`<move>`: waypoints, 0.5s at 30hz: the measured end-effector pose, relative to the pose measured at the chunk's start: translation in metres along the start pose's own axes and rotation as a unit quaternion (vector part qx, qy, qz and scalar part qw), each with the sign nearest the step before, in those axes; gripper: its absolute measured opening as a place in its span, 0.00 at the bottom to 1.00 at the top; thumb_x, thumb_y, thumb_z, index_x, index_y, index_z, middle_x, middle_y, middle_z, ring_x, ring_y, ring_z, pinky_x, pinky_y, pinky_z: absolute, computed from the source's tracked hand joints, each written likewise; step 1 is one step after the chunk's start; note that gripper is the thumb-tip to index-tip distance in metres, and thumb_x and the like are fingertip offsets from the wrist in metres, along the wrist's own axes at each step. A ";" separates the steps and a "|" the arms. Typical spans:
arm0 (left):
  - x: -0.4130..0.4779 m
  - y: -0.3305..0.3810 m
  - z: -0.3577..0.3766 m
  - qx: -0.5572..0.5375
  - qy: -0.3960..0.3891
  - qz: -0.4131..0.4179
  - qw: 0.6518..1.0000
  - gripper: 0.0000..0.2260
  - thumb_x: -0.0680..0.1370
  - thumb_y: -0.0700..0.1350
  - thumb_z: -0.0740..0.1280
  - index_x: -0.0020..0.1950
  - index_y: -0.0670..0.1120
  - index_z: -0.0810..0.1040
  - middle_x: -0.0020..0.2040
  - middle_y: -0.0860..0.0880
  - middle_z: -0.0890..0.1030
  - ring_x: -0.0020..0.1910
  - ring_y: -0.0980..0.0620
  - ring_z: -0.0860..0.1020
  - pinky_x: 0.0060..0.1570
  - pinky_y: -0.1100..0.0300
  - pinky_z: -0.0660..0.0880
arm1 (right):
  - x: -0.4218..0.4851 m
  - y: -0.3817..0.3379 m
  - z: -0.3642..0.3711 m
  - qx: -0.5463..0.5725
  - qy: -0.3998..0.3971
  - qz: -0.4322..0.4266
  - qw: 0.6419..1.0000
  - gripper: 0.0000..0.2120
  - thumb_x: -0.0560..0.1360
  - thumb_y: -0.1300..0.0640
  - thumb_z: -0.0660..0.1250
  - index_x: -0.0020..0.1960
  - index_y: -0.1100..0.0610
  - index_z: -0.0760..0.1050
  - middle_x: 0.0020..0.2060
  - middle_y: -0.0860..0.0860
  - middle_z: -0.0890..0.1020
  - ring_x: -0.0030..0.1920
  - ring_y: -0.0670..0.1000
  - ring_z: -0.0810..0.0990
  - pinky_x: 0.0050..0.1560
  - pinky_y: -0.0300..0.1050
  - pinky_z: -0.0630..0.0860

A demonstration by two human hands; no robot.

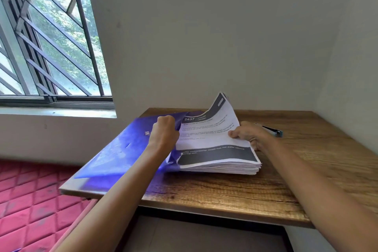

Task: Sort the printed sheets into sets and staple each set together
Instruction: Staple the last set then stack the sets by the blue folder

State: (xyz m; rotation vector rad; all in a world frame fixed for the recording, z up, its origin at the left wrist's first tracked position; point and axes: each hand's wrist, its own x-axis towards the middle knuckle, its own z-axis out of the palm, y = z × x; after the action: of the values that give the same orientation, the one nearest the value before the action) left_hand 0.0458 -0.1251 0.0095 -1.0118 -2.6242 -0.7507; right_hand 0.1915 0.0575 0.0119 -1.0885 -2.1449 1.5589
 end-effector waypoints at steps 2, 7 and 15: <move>0.003 0.000 -0.001 -0.011 -0.009 0.006 1.000 0.03 0.72 0.32 0.62 0.43 0.35 0.74 0.42 0.41 0.74 0.38 0.38 0.72 0.34 0.54 0.69 | -0.003 -0.001 0.002 -0.002 -0.013 0.001 1.000 0.16 0.77 0.67 0.64 0.64 0.68 0.72 0.59 0.62 0.79 0.50 0.57 0.78 0.41 0.45 0.77; 0.011 -0.001 -0.008 0.006 -0.066 0.025 0.997 0.07 0.69 0.37 0.68 0.45 0.37 0.81 0.46 0.40 0.81 0.41 0.40 0.80 0.39 0.51 0.78 | -0.005 -0.003 0.005 0.005 -0.012 -0.001 1.000 0.16 0.78 0.67 0.63 0.65 0.68 0.71 0.59 0.62 0.79 0.49 0.59 0.79 0.44 0.49 0.78; 0.008 0.013 -0.028 0.130 -0.165 0.083 0.974 0.15 0.68 0.36 0.72 0.54 0.43 0.79 0.44 0.46 0.82 0.26 0.51 0.77 0.35 0.60 0.78 | -0.005 -0.001 0.014 -0.005 0.028 -0.016 0.999 0.18 0.77 0.67 0.64 0.66 0.67 0.70 0.61 0.61 0.77 0.49 0.56 0.77 0.36 0.42 0.73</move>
State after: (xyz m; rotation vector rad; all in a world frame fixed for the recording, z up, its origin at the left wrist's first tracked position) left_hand 0.0491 -0.1274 0.0412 -1.3503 -2.7617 -0.2066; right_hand 0.1860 0.0441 0.0082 -1.0827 -2.1242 1.4883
